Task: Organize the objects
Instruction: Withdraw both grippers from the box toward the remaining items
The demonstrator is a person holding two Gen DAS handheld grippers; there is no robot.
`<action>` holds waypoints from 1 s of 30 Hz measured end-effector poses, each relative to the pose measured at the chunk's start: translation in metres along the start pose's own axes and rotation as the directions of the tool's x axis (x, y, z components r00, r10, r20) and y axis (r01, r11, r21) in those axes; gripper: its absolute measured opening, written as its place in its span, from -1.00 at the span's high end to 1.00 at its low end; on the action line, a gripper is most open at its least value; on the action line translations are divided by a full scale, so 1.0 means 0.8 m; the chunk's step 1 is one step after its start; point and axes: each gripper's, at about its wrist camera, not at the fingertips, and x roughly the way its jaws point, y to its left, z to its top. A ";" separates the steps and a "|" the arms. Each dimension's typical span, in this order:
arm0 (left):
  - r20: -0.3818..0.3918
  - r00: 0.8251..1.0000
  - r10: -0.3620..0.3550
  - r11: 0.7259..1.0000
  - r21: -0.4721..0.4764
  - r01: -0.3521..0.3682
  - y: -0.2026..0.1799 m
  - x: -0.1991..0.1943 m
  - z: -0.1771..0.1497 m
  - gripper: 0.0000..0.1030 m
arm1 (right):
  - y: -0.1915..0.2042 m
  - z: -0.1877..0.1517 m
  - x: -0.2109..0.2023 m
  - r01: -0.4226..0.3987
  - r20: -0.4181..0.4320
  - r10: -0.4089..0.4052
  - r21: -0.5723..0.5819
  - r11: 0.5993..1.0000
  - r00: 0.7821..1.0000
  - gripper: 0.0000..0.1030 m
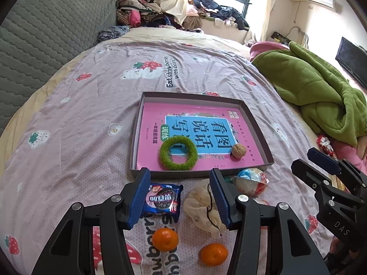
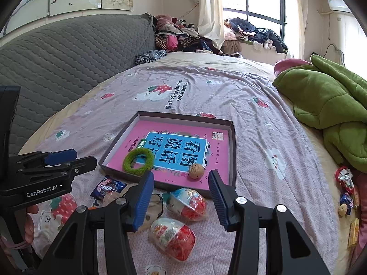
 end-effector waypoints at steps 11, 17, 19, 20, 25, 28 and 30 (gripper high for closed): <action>-0.008 1.000 0.017 1.000 0.020 -0.017 0.002 -0.009 -0.028 -0.07 | 0.002 -0.022 -0.019 0.006 0.009 -0.006 -0.016 1.000 1.000 0.04; -0.027 0.999 0.022 0.999 0.023 -0.022 0.007 -0.005 -0.045 -0.07 | 0.002 -0.042 -0.017 0.009 -0.011 -0.010 -0.022 1.000 1.000 0.04; -0.029 0.999 0.021 1.000 0.023 -0.021 0.008 -0.006 -0.051 -0.07 | 0.001 -0.049 -0.016 0.017 -0.018 -0.017 -0.026 1.000 1.000 0.04; -0.030 0.999 0.021 0.999 0.024 -0.020 0.008 -0.006 -0.054 -0.07 | 0.001 -0.053 -0.015 0.020 -0.022 -0.021 -0.028 0.999 1.000 0.04; -0.037 0.999 0.015 1.000 0.021 -0.014 0.012 -0.007 -0.069 -0.07 | -0.002 -0.069 -0.013 0.022 -0.028 -0.023 -0.025 0.999 0.999 -0.04; -0.039 0.999 0.022 0.999 0.025 -0.021 0.014 -0.006 -0.076 -0.07 | -0.002 -0.075 -0.013 0.026 -0.021 -0.026 -0.025 0.999 0.999 -0.08; -0.043 0.999 0.022 1.000 0.020 -0.022 0.016 -0.005 -0.084 -0.07 | -0.001 -0.080 -0.013 0.023 -0.019 -0.024 -0.032 0.999 1.000 -0.09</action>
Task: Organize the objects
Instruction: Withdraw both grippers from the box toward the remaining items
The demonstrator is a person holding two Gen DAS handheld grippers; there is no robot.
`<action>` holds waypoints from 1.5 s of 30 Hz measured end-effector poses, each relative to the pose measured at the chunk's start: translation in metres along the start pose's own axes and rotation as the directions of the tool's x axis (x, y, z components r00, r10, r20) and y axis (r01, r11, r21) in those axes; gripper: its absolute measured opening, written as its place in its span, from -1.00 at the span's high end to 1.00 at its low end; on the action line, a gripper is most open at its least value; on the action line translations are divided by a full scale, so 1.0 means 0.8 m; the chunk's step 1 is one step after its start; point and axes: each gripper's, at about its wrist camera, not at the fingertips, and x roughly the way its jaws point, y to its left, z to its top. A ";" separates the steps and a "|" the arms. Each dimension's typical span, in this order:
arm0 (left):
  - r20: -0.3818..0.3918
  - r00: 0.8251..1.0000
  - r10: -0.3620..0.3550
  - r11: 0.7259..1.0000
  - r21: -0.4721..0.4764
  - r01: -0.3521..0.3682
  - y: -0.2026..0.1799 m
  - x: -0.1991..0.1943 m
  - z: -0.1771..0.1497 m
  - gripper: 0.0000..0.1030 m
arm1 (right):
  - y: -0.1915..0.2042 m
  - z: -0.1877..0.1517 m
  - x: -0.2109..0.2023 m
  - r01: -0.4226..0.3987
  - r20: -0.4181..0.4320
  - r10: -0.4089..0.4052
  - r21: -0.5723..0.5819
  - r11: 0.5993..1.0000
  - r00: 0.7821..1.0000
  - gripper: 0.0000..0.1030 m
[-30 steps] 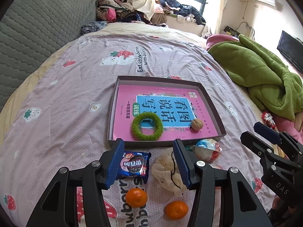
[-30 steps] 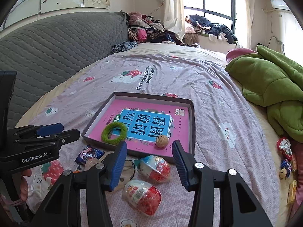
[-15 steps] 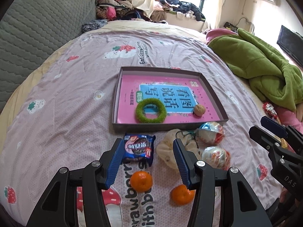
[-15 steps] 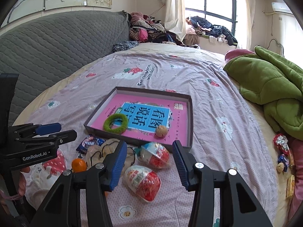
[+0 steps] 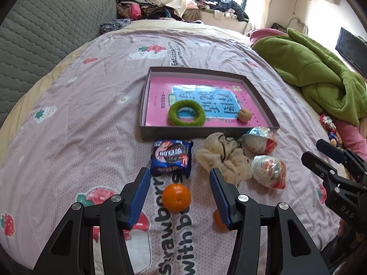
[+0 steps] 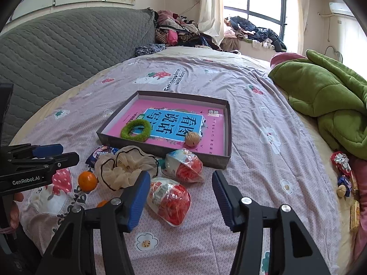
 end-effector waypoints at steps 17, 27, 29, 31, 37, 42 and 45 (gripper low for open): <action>-0.043 0.999 -0.019 0.999 0.032 0.020 -0.007 0.014 -0.044 -0.07 | 0.009 -0.028 0.011 -0.003 -0.023 0.002 -0.018 1.000 1.000 -0.17; -0.063 0.997 -0.040 0.997 0.064 0.045 -0.027 0.014 -0.056 -0.07 | 0.013 -0.039 0.018 -0.003 -0.044 0.002 -0.025 1.000 0.999 -0.17; -0.065 0.997 -0.044 0.996 0.074 0.049 -0.032 0.014 -0.059 -0.07 | 0.012 -0.041 0.019 -0.003 -0.046 0.002 -0.024 1.000 0.999 -0.17; -0.067 0.997 -0.047 0.995 0.081 0.052 -0.036 0.013 -0.062 -0.07 | 0.012 -0.043 0.020 -0.005 -0.049 0.003 -0.024 1.000 0.999 -0.17; -0.082 0.994 -0.071 0.993 0.089 0.078 -0.047 0.015 -0.071 -0.07 | 0.014 -0.046 0.023 -0.004 -0.056 0.002 -0.030 1.000 0.998 -0.17; -0.088 0.993 -0.082 0.990 0.104 0.091 -0.055 0.015 -0.077 -0.07 | 0.013 -0.050 0.027 -0.003 -0.065 0.001 -0.037 0.999 0.998 -0.17; -0.091 0.992 -0.092 0.988 0.113 0.102 -0.060 0.015 -0.078 -0.07 | 0.013 -0.051 0.028 -0.001 -0.067 -0.002 -0.036 0.999 0.998 -0.17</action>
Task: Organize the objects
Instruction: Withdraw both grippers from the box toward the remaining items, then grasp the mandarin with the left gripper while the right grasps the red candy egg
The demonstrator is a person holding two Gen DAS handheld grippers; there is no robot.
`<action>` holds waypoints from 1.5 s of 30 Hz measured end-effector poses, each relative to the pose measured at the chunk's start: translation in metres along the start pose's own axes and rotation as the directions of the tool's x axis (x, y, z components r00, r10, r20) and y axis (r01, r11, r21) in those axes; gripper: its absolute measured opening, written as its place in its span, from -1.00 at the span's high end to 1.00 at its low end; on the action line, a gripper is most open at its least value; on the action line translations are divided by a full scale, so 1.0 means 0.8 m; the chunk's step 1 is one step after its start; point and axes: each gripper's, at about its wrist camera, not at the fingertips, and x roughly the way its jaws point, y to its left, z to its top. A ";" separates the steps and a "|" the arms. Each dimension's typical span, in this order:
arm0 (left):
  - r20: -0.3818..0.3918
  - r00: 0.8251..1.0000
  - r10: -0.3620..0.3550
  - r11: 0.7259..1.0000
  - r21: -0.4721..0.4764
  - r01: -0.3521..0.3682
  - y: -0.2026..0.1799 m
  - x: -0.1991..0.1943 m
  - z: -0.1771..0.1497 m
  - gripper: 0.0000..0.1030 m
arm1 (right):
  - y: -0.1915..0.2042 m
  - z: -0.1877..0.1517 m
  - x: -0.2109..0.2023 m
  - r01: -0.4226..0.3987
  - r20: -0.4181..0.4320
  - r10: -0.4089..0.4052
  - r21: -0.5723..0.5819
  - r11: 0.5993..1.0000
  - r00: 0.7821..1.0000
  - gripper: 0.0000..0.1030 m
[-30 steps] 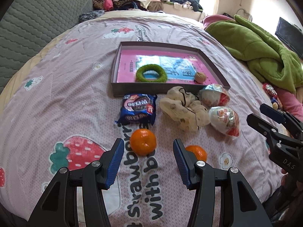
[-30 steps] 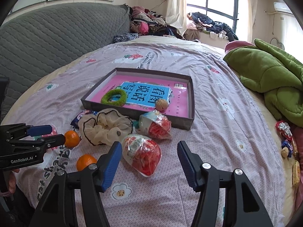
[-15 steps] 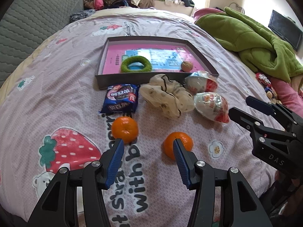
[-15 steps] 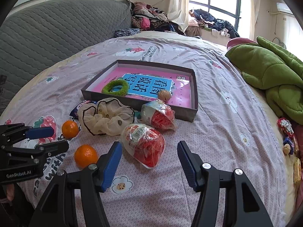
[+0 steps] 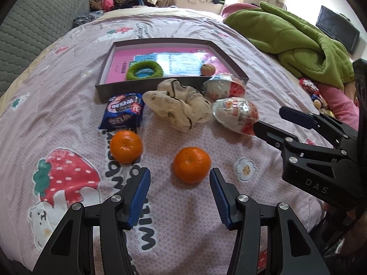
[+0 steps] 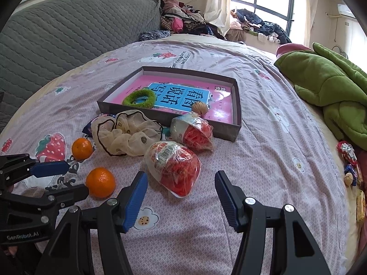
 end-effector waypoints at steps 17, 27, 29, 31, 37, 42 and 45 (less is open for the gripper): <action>-0.007 1.000 -0.003 1.000 0.010 0.003 -0.013 0.006 -0.001 -0.07 | 0.002 0.000 0.008 -0.007 -0.003 0.007 -0.013 1.000 1.000 -0.17; -0.017 1.000 -0.002 1.000 0.012 0.002 -0.017 0.016 0.000 -0.07 | 0.002 0.002 0.021 -0.014 -0.005 0.014 -0.043 0.999 1.000 -0.17; -0.019 1.000 -0.001 1.000 0.014 0.001 -0.018 0.019 0.000 -0.07 | 0.003 0.002 0.026 -0.014 -0.009 0.013 -0.055 0.998 1.000 -0.17; -0.019 1.000 0.001 1.000 0.012 -0.001 -0.018 0.021 0.001 -0.07 | 0.004 0.001 0.030 -0.011 -0.009 0.010 -0.067 0.998 1.000 -0.17; -0.019 1.000 0.004 1.000 0.005 -0.004 -0.016 0.026 0.002 -0.07 | 0.007 0.003 0.043 -0.001 -0.012 0.000 -0.100 0.995 1.000 -0.17; -0.028 1.000 0.006 1.000 -0.005 -0.007 -0.014 0.034 0.005 -0.07 | 0.013 0.003 0.052 -0.003 -0.013 0.002 -0.120 0.993 1.000 -0.17; -0.030 0.999 0.010 1.000 -0.013 -0.011 -0.012 0.037 0.006 -0.07 | 0.015 0.004 0.058 0.000 -0.012 -0.002 -0.130 0.991 1.000 -0.17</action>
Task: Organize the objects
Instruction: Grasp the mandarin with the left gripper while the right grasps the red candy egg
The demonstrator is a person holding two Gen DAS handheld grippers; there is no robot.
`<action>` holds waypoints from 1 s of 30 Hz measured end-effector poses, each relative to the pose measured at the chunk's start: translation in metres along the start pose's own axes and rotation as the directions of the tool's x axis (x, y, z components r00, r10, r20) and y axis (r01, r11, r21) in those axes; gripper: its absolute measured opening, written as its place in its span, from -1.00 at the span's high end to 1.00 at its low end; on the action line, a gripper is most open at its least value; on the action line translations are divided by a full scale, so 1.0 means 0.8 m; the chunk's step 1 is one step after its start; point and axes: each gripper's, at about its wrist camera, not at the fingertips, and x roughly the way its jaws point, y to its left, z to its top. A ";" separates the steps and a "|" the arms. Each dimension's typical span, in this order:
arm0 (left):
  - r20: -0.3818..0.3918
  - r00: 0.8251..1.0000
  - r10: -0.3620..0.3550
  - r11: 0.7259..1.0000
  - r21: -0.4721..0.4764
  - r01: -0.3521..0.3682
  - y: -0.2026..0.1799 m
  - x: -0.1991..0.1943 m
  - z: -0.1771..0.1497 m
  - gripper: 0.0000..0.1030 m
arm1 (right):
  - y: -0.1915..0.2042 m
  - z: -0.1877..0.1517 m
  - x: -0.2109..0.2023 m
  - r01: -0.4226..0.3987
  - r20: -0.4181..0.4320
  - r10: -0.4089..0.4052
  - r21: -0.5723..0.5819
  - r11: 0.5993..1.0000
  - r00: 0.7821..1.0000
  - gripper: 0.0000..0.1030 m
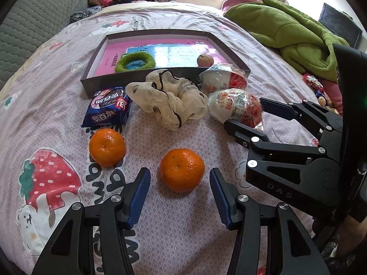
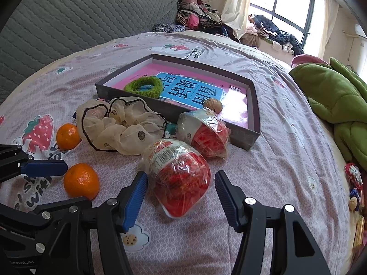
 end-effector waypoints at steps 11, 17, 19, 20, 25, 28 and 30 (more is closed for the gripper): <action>0.009 1.000 0.006 1.000 -0.015 -0.005 0.003 0.010 0.003 -0.07 | -0.009 -0.003 0.008 -0.060 0.011 0.060 0.062 0.996 0.998 -0.13; 0.006 1.000 0.027 1.000 -0.011 -0.027 0.000 0.018 0.005 -0.07 | -0.017 -0.005 0.005 -0.095 0.014 0.094 0.098 0.991 0.995 -0.12; 0.011 1.000 0.029 1.000 -0.013 -0.029 0.000 0.019 0.005 -0.07 | -0.018 -0.006 0.004 -0.107 0.012 0.106 0.108 0.988 0.994 -0.11; 0.013 1.000 0.029 0.999 -0.015 -0.029 0.000 0.019 0.005 -0.07 | -0.019 -0.007 0.003 -0.110 0.012 0.109 0.111 0.988 0.994 -0.11; 0.029 0.999 0.029 1.000 0.000 -0.029 -0.001 0.019 0.002 0.06 | -0.018 -0.011 -0.001 -0.116 0.007 0.116 0.115 0.987 0.993 -0.11; 0.035 0.999 0.024 1.000 0.018 -0.025 -0.007 0.016 0.001 0.18 | -0.020 -0.013 -0.002 -0.121 0.008 0.121 0.122 0.985 0.993 -0.11; 0.035 0.999 0.028 0.999 0.029 -0.029 -0.008 0.016 0.000 0.18 | -0.021 -0.014 -0.004 -0.125 0.010 0.125 0.130 0.984 0.992 -0.11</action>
